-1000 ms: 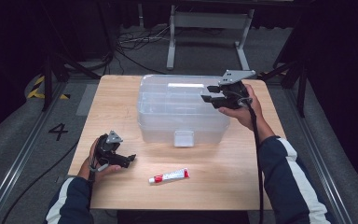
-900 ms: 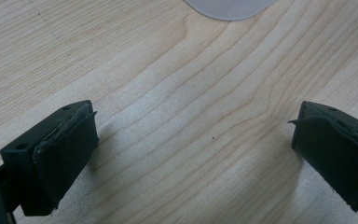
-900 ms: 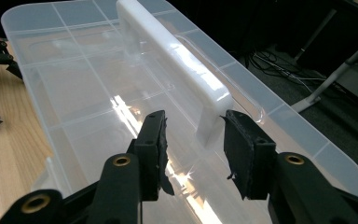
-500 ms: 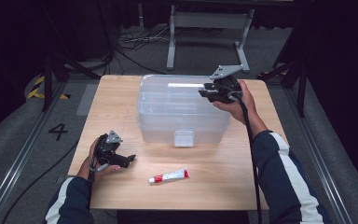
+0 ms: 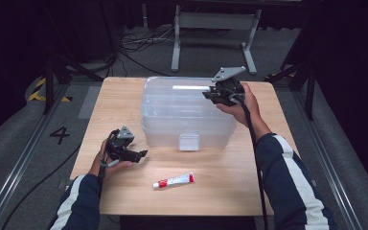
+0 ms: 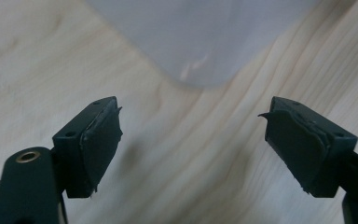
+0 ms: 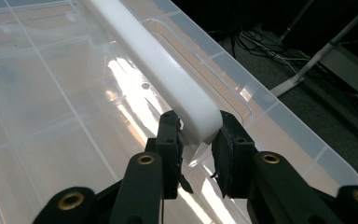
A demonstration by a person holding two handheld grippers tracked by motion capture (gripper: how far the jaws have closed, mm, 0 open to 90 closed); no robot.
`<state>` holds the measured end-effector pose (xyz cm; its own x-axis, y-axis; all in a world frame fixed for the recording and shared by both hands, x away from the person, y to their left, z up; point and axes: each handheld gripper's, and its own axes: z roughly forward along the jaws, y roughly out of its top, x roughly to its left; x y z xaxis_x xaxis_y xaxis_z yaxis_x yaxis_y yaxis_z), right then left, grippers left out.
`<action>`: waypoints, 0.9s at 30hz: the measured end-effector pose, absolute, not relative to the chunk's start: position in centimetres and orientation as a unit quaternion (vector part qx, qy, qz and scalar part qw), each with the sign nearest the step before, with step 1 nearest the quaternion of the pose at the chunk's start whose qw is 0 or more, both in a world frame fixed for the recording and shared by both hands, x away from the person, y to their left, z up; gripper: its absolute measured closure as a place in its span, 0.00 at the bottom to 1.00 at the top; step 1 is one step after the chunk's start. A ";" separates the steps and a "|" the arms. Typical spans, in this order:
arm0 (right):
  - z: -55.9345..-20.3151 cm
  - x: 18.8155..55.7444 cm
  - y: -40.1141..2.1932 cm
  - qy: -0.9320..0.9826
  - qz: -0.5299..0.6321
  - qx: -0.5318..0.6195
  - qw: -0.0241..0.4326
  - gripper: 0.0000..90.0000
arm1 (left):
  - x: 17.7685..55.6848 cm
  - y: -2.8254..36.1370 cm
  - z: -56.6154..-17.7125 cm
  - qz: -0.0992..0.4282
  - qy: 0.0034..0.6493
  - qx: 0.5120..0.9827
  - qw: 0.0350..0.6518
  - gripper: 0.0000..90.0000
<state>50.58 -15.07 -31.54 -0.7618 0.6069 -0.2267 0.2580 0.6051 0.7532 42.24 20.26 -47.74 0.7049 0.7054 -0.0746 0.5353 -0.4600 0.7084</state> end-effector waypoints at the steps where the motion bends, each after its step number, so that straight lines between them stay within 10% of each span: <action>1: -31.5 50.6 -15.0 0.865 0.365 0.249 0.238 0.81 | 42.6 19.8 -47.4 0.115 0.360 0.846 0.377 0.21; 27: -31.3 49.3 -14.6 0.872 0.359 0.236 0.232 0.83 | 42.0 19.2 -44.5 0.158 0.345 0.819 0.429 0.28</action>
